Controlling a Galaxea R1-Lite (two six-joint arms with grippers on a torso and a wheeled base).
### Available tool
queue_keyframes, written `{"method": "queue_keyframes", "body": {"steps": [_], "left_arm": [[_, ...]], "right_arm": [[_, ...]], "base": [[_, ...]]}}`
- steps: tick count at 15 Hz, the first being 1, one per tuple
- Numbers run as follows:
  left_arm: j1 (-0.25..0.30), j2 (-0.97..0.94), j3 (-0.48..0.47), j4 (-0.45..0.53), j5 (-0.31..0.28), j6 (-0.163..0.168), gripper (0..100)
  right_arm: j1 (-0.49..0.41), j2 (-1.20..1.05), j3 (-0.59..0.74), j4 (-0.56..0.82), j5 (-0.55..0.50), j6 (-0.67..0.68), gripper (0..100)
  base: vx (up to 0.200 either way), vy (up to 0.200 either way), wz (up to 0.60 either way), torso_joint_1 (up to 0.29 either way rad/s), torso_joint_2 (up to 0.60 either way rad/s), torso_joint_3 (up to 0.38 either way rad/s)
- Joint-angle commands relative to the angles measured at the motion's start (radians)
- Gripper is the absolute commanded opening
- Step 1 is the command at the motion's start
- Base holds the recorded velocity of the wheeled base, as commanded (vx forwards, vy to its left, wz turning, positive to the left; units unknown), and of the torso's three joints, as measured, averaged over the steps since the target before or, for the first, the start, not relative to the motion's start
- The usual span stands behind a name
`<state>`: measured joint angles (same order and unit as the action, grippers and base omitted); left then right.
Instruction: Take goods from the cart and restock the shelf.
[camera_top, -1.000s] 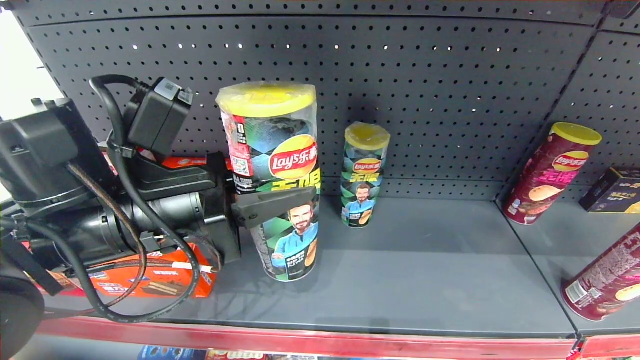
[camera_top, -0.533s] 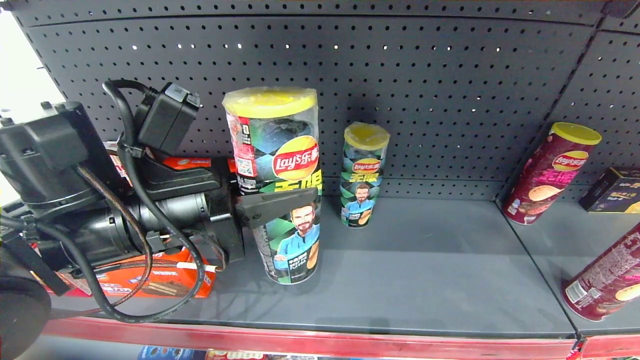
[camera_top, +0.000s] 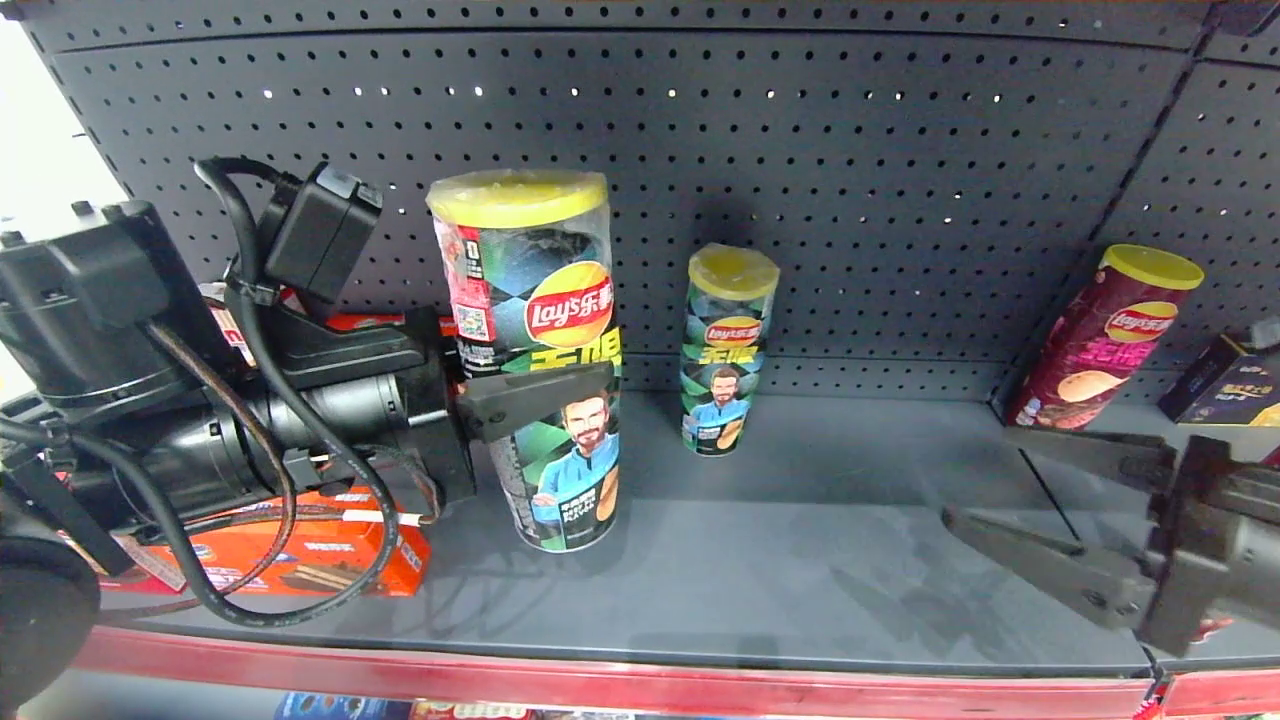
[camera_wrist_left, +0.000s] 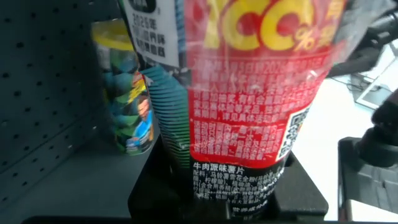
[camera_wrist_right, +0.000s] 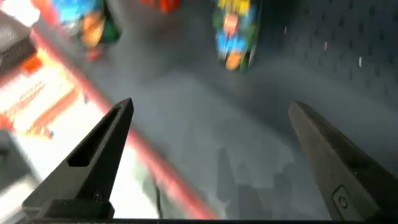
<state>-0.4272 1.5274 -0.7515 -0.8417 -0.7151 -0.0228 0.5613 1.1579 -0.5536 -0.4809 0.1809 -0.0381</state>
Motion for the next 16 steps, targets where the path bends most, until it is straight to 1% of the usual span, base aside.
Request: {"method": "queue_keyframes", "body": {"steps": [1,4,5,6,7,8,9,10,11,12,13,14,16], "left_arm": [[0.013,-0.001,-0.002,0.000,-0.001,0.000,0],[0.013,-0.001,0.000,0.000,-0.003,0.000,0],[0.013,-0.001,0.000,0.000,-0.003,0.000,0],[0.012,-0.003,0.000,0.001,-0.003,0.000,0],[0.012,-0.003,0.000,0.001,-0.004,0.000,0],[0.012,-0.004,0.000,0.001,-0.004,0.000,0],[0.012,-0.004,0.000,0.003,-0.004,0.000,0],[0.012,-0.004,-0.002,0.003,-0.004,-0.002,0],[0.012,-0.006,0.001,0.003,-0.004,-0.002,0],[0.012,-0.006,0.001,0.001,-0.006,-0.009,0],[0.012,-0.006,0.001,0.001,-0.006,-0.016,0],[0.012,-0.006,-0.002,0.001,-0.006,-0.016,0],[0.012,-0.006,0.000,0.001,-0.007,-0.019,0]], "right_arm": [[-0.066,0.250,-0.088,-0.104,-0.009,0.007,100],[-0.112,0.370,-0.235,-0.105,-0.037,-0.008,100],[-0.115,0.390,-0.256,-0.111,-0.035,-0.009,100],[-0.126,0.433,-0.302,-0.125,0.012,-0.031,100],[-0.130,0.448,-0.318,-0.140,0.072,-0.043,100],[-0.189,0.506,-0.341,-0.246,0.275,-0.075,100],[-0.221,0.551,-0.378,-0.300,0.325,-0.100,100],[-0.230,0.571,-0.402,-0.298,0.336,-0.105,100],[-0.247,0.595,-0.437,-0.301,0.419,-0.106,100],[-0.256,0.617,-0.453,-0.309,0.488,-0.111,100],[-0.258,0.626,-0.463,-0.311,0.523,-0.118,100],[-0.256,0.635,-0.468,-0.312,0.537,-0.123,100],[-0.254,0.675,-0.502,-0.329,0.608,-0.134,100]], "base": [[0.000,0.000,0.00,0.000,0.00,0.000],[0.000,0.000,0.00,0.000,0.00,0.000],[0.000,0.000,0.00,0.000,0.00,0.000],[0.000,0.000,0.00,0.000,0.00,0.000],[0.000,0.000,0.00,0.000,0.00,0.000],[0.000,0.000,0.00,0.000,0.00,0.000],[0.000,0.000,0.00,0.000,0.00,0.000],[0.000,0.000,0.00,0.000,0.00,0.000],[0.000,0.000,0.00,0.000,0.00,0.000],[0.000,0.000,0.00,0.000,0.00,0.000],[0.000,0.000,0.00,0.000,0.00,0.000],[0.000,0.000,0.00,0.000,0.00,0.000],[0.000,0.000,0.00,0.000,0.00,0.000]]}}
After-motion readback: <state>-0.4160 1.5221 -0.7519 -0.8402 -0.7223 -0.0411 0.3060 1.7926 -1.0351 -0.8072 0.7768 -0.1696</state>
